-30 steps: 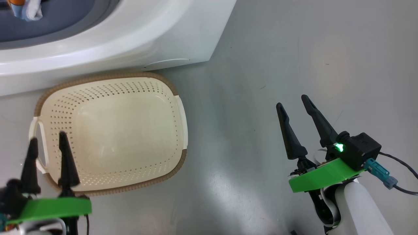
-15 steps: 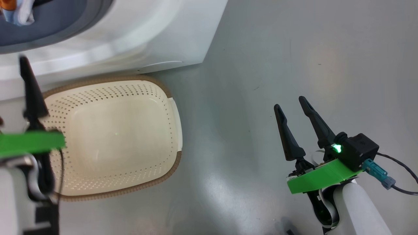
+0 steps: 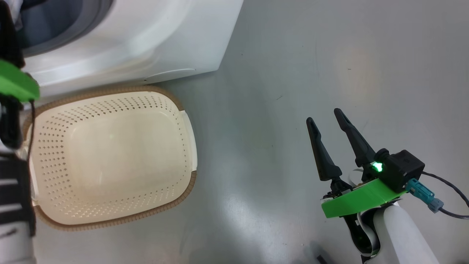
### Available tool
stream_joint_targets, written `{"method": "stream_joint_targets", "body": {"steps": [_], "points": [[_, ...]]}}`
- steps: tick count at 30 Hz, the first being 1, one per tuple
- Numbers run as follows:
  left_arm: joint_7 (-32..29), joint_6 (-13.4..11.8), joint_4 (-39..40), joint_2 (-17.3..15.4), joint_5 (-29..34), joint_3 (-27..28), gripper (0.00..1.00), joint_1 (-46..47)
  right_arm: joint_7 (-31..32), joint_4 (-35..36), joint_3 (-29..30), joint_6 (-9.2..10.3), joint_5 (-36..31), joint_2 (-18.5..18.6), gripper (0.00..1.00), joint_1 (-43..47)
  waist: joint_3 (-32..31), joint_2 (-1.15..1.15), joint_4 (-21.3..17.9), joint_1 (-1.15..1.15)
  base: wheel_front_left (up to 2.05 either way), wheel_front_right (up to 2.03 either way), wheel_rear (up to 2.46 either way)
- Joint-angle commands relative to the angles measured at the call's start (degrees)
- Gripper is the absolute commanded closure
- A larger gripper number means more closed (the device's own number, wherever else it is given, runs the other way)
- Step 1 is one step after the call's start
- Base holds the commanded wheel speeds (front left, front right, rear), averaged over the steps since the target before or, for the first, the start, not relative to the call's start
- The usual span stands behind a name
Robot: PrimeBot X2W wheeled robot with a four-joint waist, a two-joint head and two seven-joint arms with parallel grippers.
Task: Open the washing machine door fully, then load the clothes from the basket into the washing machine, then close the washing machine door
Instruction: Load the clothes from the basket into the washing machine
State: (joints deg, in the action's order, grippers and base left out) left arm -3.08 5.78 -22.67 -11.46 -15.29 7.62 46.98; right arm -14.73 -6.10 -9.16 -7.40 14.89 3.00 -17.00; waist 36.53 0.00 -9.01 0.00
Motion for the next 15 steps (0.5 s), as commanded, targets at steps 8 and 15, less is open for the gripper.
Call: {"method": "stream_joint_targets", "body": {"steps": [8, 15], "points": [[-11.2, -0.7, -8.5, -3.2, -1.7, -0.5, 0.00, 8.0, -0.3, 1.4, -0.8, -0.09, 0.8, -0.1, 0.00, 2.5, -0.1, 0.00, -0.1, 0.00, 0.00, 0.00, 0.00], [-12.5, -2.5, -13.7, -2.3, -1.5, -1.5, 0.00, 12.8, -0.3, 1.3, -1.2, -0.09, 0.8, -0.1, 0.00, 2.6, 0.4, 0.00, -0.2, 0.00, 0.00, 0.00, 0.00]]}}
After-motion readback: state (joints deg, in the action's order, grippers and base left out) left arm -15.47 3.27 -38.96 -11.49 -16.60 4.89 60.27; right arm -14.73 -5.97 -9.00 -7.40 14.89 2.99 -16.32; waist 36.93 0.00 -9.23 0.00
